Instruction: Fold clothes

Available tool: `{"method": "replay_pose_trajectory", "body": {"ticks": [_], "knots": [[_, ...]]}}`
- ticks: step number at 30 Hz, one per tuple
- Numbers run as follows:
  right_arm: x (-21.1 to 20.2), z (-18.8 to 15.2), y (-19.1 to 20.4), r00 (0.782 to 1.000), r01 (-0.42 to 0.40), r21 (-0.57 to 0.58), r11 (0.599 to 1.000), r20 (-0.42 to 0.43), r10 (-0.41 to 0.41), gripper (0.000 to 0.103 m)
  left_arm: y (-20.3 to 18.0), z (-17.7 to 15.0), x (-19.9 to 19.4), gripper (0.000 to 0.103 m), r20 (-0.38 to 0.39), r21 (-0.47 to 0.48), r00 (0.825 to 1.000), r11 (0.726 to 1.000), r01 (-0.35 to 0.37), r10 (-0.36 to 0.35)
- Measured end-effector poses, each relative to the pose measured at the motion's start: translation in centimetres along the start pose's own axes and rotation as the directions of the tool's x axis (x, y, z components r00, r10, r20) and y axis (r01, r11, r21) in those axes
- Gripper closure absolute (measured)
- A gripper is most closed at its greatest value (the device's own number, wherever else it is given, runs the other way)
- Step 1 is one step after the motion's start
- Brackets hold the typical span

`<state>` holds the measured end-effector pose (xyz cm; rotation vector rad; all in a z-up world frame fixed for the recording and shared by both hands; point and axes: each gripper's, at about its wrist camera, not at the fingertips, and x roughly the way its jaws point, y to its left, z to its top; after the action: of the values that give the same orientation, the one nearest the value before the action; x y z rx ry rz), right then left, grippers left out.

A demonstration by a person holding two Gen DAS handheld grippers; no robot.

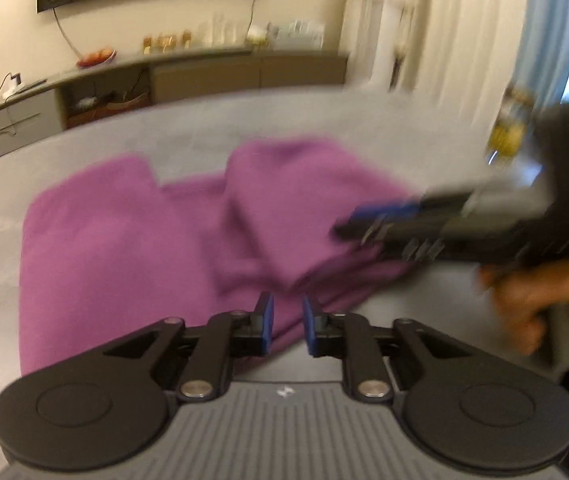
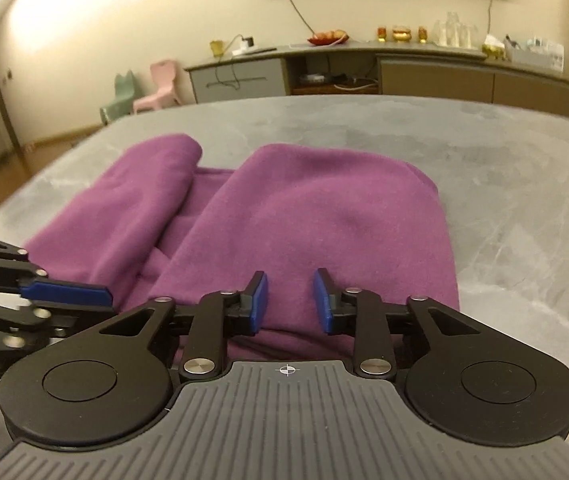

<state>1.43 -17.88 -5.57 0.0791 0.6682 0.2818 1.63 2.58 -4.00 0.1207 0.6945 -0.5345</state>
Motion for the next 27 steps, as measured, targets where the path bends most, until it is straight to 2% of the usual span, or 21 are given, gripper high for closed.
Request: {"method": "replay_pose_trajectory", "body": {"ticks": [2,4,6,8,10,13,15,16,17,18,19,21,22,23,24,25,27], "knots": [[-0.1,0.0,0.0,1.000,-0.008,0.006,1.000,0.003,0.008,0.074,1.0,0.6,0.4,0.076,0.012,-0.052,0.999,0.998,-0.038,0.039],[-0.1,-0.1,0.1,1.000,-0.012,-0.006,1.000,0.004,0.012,0.069,3.0,0.5,2.1,0.077,-0.042,-0.126,0.998,0.990,-0.059,0.054],[-0.2,-0.3,0.2,1.000,-0.022,-0.015,1.000,0.010,0.022,0.067,4.3,-0.5,3.6,0.083,-0.083,-0.146,0.994,0.985,-0.086,0.074],[-0.3,-0.4,0.1,0.999,-0.030,-0.021,0.999,0.015,0.031,0.065,4.2,-0.4,3.5,0.083,-0.102,-0.146,0.992,0.986,-0.084,0.069],[-0.6,-0.5,-0.1,0.999,-0.035,-0.006,0.999,0.024,0.035,0.065,4.2,0.6,2.8,0.081,-0.102,-0.197,0.994,0.979,-0.058,0.038],[-2.1,-0.3,-0.6,0.997,0.009,0.061,0.998,0.080,-0.014,0.067,3.1,3.1,1.0,0.072,-0.018,-0.222,1.000,0.975,0.017,-0.021],[-3.2,-0.2,-1.0,0.991,0.059,0.087,0.994,0.113,-0.069,0.068,1.8,5.2,1.6,0.066,-0.007,-0.210,0.998,0.976,0.064,-0.066],[-3.7,-0.2,-1.5,0.987,0.088,0.111,0.990,0.123,-0.102,0.066,1.1,6.3,2.0,0.064,-0.004,-0.204,0.996,0.975,0.088,-0.090],[-4.1,-0.2,-2.1,0.983,0.113,0.144,0.983,0.125,-0.132,0.060,0.4,7.4,2.4,0.058,-0.001,-0.198,0.993,0.974,0.112,-0.114],[-4.2,-0.3,-2.6,0.981,0.135,0.166,0.977,0.114,-0.155,0.056,-0.3,8.2,3.4,0.048,-0.015,-0.182,0.992,0.975,0.124,-0.129],[-4.1,-0.4,-3.0,0.981,0.154,0.176,0.972,0.091,-0.172,0.050,-1.0,9.1,4.5,0.044,-0.033,-0.163,0.989,0.977,0.134,-0.141],[-3.3,-0.7,-3.5,0.982,0.175,0.178,0.968,0.038,-0.185,0.050,-2.9,10.6,7.0,0.031,-0.083,-0.122,0.986,0.984,0.132,-0.143],[-2.8,-0.9,-3.7,0.983,0.179,0.173,0.969,0.010,-0.183,0.057,-4.0,11.3,8.1,0.027,-0.111,-0.103,0.986,0.988,0.116,-0.127],[-2.5,-1.0,-3.8,0.984,0.178,0.166,0.970,-0.011,-0.179,0.088,-5.0,11.8,8.9,0.024,-0.138,-0.082,0.982,0.990,0.115,-0.126],[-2.6,-1.0,-3.5,0.987,0.160,0.151,0.975,0.000,-0.162,0.095,-5.9,12.2,9.6,0.024,-0.165,-0.062,0.978,0.991,0.119,-0.128],[-2.8,-0.9,-3.1,0.988,0.147,0.126,0.981,0.019,-0.151,0.098,-6.5,12.7,10.2,0.024,-0.186,-0.041,0.974,0.992,0.123,-0.129],[-4.3,-0.5,-1.0,0.978,0.166,-0.009,0.986,0.129,-0.164,0.100,-7.3,13.2,11.1,0.021,-0.229,0.002,0.965,0.991,0.131,-0.127]]}}
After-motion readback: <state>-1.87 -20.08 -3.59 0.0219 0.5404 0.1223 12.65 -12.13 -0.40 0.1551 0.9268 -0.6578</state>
